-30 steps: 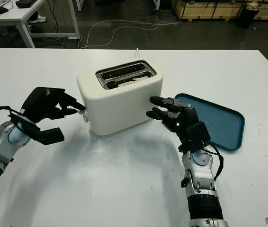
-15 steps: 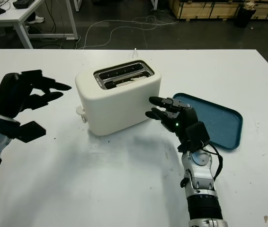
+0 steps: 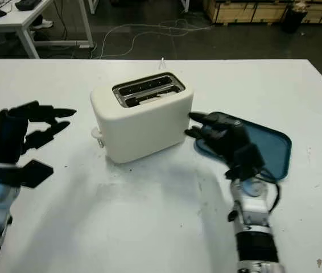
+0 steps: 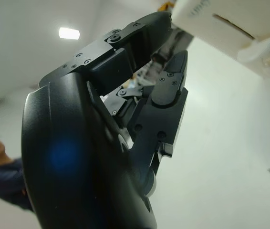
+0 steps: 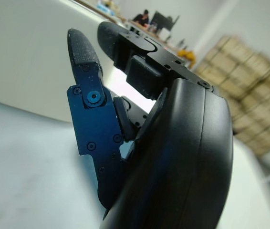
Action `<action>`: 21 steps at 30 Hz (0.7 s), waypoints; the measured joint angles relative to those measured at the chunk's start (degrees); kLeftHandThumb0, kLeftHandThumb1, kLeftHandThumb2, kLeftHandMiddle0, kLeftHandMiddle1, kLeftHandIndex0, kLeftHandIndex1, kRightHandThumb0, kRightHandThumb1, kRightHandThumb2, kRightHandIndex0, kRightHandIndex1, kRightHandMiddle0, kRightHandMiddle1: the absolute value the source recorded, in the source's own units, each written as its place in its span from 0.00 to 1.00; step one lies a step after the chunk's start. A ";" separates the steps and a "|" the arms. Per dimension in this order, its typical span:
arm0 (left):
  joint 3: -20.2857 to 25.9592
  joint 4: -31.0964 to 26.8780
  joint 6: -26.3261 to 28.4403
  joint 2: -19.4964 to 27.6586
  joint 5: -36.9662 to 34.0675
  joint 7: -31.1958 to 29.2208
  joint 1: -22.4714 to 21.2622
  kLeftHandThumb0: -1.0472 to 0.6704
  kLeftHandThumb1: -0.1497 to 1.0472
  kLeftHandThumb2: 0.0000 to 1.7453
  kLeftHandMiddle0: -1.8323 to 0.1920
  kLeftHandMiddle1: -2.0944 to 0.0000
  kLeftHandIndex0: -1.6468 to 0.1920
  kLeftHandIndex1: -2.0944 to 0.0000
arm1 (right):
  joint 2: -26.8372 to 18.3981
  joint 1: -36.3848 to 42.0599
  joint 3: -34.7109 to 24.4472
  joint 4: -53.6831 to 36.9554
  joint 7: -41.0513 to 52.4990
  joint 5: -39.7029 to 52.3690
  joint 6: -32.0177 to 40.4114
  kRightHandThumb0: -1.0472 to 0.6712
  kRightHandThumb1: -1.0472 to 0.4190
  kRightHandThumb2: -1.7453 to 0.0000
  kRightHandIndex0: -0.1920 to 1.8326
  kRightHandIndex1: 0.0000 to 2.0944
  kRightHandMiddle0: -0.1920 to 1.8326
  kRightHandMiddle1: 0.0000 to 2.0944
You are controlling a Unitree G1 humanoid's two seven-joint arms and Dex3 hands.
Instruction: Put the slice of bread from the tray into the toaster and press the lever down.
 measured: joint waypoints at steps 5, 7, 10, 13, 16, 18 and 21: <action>1.14 -3.18 4.41 1.23 -0.25 -4.00 -0.08 0.43 0.83 0.00 0.47 0.54 0.29 1.00 | -6.84 -7.42 -0.07 2.72 -1.07 -5.20 -0.53 0.29 0.15 1.00 0.61 0.00 0.55 0.00; 1.42 -3.48 4.96 2.14 -0.26 -5.24 -0.44 0.44 0.81 0.00 0.47 0.55 0.29 1.00 | -9.12 -10.54 0.64 5.84 -1.86 -8.22 -2.28 0.31 0.16 1.00 0.61 0.00 0.54 0.00; 1.86 -3.43 5.33 4.07 -0.26 -6.73 -2.34 0.45 0.78 0.00 0.46 0.57 0.28 0.99 | -12.06 -15.99 2.12 12.62 -2.15 -11.96 -5.51 0.30 0.18 1.00 0.60 0.00 0.54 0.00; 1.99 -3.38 6.78 5.93 -0.09 -8.16 -5.07 0.47 0.76 0.00 0.43 0.63 0.26 0.99 | -13.76 -21.20 4.23 18.35 -2.34 -14.53 -7.81 0.27 0.19 1.00 0.61 0.01 0.56 0.01; 2.04 -1.76 7.45 8.68 -1.49 -11.57 -8.27 0.47 0.77 0.00 0.42 0.65 0.26 0.99 | -14.93 -25.50 6.95 22.71 -1.97 -16.98 -8.68 0.25 0.20 1.00 0.61 0.01 0.56 0.01; 2.00 -0.27 8.42 11.40 -1.94 -14.78 -10.50 0.46 0.76 0.00 0.40 0.68 0.25 0.99 | -15.20 -28.13 8.65 25.08 -1.76 -18.70 -8.77 0.25 0.20 1.00 0.61 0.01 0.56 0.01; 1.53 2.15 9.70 14.69 -1.66 -17.70 -14.06 0.44 0.74 0.00 0.37 0.72 0.24 0.99 | -15.73 -31.41 11.47 28.80 -2.58 -21.95 -9.90 0.25 0.20 1.00 0.62 0.01 0.56 0.01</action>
